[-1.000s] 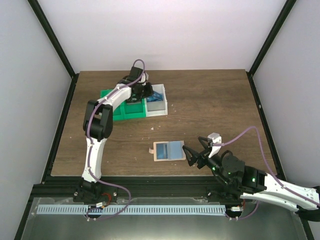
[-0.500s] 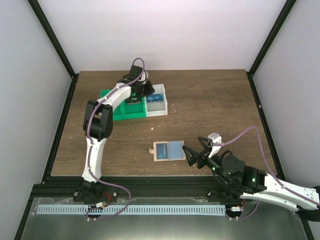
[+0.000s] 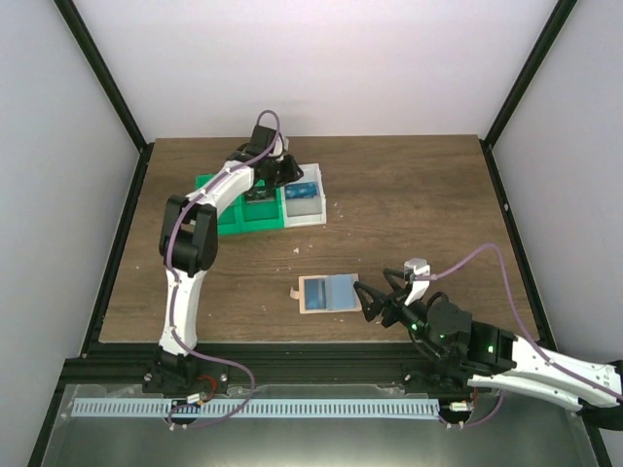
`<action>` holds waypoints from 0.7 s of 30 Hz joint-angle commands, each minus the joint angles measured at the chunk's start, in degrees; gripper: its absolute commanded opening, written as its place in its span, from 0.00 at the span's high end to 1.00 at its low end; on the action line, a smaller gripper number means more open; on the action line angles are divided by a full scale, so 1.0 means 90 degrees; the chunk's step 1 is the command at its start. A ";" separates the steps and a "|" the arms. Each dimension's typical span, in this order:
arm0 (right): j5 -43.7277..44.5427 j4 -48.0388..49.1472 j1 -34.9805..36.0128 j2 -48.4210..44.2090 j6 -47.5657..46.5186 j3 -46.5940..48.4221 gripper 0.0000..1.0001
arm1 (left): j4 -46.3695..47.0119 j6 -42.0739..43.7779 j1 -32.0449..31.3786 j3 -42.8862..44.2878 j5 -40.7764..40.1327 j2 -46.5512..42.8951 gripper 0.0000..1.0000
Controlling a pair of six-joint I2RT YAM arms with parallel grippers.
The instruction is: Take the credit cards out of the card holder
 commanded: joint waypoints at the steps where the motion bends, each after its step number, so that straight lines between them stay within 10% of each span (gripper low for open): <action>1: 0.0139 -0.0322 0.0041 0.0084 0.0912 0.0168 0.00 | 0.0134 0.0186 0.0029 -0.0270 0.0095 -0.0965 0.68; 21: -0.1155 -0.0269 -0.0451 0.3637 0.0736 0.1060 0.17 | 0.2099 0.0032 -0.0843 -0.6229 0.1531 -0.5126 0.71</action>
